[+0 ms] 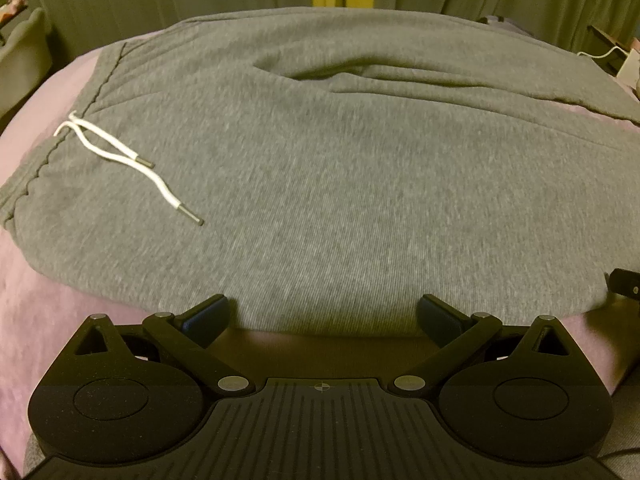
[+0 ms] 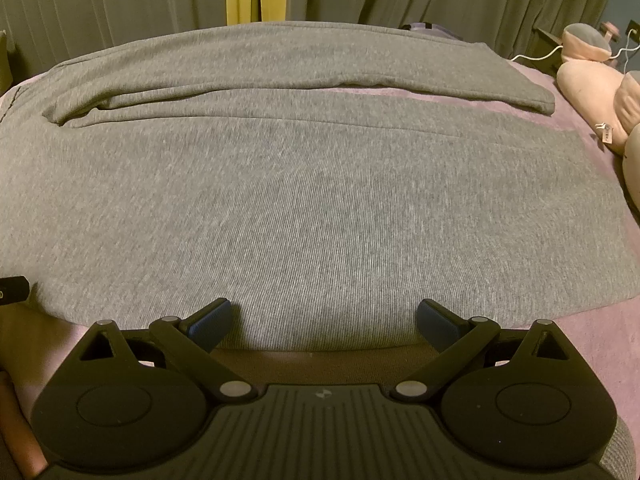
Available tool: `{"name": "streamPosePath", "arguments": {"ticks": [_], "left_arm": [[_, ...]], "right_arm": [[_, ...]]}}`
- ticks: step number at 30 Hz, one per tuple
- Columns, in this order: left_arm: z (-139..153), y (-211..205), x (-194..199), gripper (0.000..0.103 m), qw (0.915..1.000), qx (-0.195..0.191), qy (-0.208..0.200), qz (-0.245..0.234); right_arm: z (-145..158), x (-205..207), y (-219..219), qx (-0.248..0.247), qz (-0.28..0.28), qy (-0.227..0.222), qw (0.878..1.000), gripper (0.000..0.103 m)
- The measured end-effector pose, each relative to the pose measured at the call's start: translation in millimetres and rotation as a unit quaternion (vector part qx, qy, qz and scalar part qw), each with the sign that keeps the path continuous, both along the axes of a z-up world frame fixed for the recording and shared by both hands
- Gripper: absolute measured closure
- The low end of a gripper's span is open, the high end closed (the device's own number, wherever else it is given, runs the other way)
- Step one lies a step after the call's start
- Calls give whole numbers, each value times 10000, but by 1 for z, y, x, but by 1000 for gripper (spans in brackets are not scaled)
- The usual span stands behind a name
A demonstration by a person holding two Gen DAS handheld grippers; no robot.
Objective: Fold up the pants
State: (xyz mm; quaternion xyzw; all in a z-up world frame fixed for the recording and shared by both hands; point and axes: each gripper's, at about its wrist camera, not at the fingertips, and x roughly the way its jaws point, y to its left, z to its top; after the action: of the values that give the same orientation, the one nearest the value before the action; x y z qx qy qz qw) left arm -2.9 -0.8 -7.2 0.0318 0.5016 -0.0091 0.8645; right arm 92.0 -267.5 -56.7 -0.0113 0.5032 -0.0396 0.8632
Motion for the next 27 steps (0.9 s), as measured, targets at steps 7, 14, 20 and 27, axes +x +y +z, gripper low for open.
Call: {"name": "streamPosePath", "arguments": {"ticks": [7,14,20,27], "left_arm": [[2,0,2,0,10000,2,25,4],[2,0,1,0,10000,5,27,3],[2,0,1,0,10000,5,30,1],[1,1,1,0,10000,20,38,-2]], "right_arm": [[0,1,1,-6,3,2,10000,4],[0,1,1,-6,3,2,10000,4],[0,0,1,-9,3,0,10000,4],[0,0,0,-9,6,0,10000,4]]}}
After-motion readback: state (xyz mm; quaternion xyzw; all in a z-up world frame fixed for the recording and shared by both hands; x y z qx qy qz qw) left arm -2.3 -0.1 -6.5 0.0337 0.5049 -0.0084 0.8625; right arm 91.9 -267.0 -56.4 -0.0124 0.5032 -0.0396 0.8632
